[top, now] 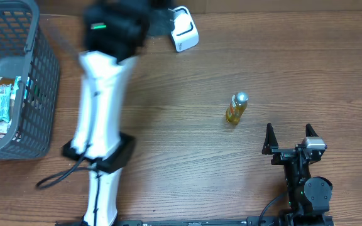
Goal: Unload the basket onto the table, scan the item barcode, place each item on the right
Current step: 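Move the left gripper back into the grey basket, then grasp the green-lidded jar in the basket with the left gripper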
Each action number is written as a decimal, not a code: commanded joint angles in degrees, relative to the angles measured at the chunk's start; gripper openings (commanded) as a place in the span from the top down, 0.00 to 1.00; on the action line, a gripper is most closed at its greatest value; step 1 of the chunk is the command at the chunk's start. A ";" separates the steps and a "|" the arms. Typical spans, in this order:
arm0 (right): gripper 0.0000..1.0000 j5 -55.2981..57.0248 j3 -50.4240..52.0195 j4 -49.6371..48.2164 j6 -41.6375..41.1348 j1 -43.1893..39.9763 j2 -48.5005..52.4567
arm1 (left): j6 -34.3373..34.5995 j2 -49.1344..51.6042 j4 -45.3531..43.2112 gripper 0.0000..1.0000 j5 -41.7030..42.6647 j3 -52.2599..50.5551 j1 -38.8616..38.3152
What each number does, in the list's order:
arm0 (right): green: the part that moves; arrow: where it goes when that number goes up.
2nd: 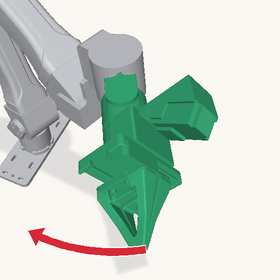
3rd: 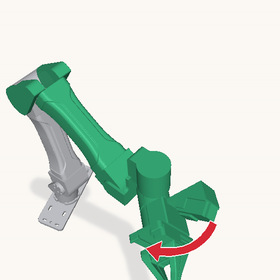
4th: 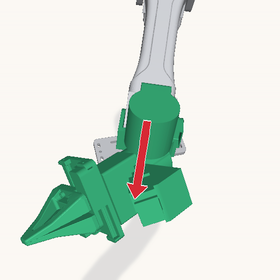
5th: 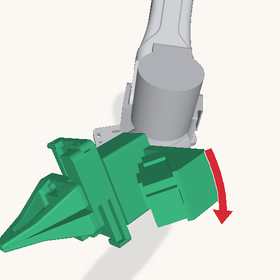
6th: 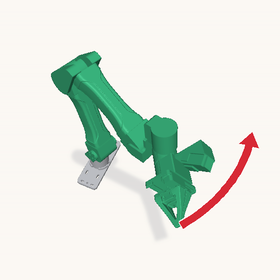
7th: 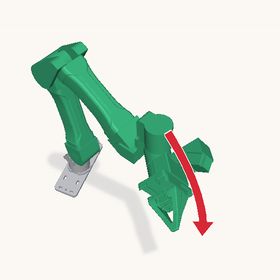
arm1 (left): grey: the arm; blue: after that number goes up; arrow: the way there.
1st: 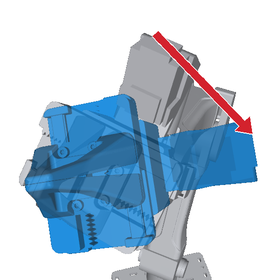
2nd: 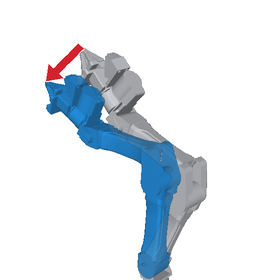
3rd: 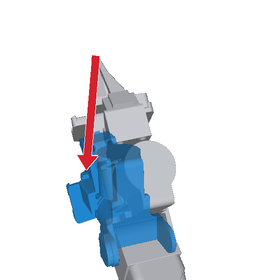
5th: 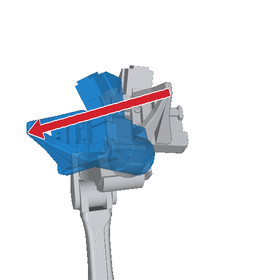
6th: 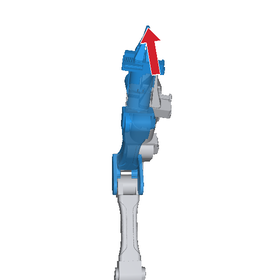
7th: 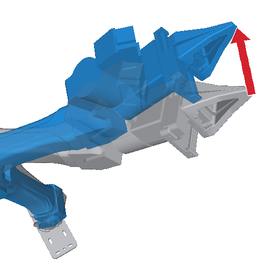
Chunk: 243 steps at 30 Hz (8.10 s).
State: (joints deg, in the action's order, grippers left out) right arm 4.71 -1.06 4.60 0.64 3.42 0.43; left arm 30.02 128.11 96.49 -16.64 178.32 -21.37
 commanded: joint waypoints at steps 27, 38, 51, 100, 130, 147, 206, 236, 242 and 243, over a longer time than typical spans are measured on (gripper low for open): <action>0.00 0.37 0.57 -0.22 0.28 0.20 -0.26 | -0.94 -11.32 0.31 0.00 6.97 -21.62 49.48; 0.00 0.35 0.57 -0.22 0.28 0.20 -0.26 | 0.00 -11.23 -5.81 0.00 13.77 -40.06 53.37; 0.00 0.35 0.57 -0.22 0.28 0.20 -0.26 | 0.02 -11.23 -14.95 0.00 16.50 -53.94 52.85; 0.00 0.35 0.57 -0.22 0.28 0.20 -0.26 | 4.87 -11.23 -35.47 0.00 19.47 -73.22 52.85; 0.00 0.35 0.57 -0.22 0.28 0.20 -0.26 | 3.87 -11.23 -33.57 0.00 22.27 -70.38 52.85; 0.00 0.35 0.57 -0.22 0.28 0.20 -0.26 | -0.31 -11.32 -30.38 0.06 16.00 -70.36 53.02; 0.00 0.35 0.57 -0.22 0.28 0.20 -0.26 | 4.28 -11.17 -36.63 0.01 14.49 -76.52 52.09; 0.00 0.35 0.57 -0.22 0.28 0.20 -0.26 | -2.84 -12.96 -20.48 0.93 16.06 -44.61 51.91; 0.00 0.35 0.57 -0.22 0.28 0.20 -0.26 | -2.86 -14.12 -11.96 0.92 20.39 -26.16 49.70; 0.00 0.35 0.57 -0.22 0.28 0.20 -0.26 | -2.86 -14.45 -10.84 0.92 20.76 -23.52 48.96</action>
State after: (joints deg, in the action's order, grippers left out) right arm 4.71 -1.06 4.62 0.67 3.42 0.43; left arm 28.27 117.25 83.79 0.93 146.69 30.02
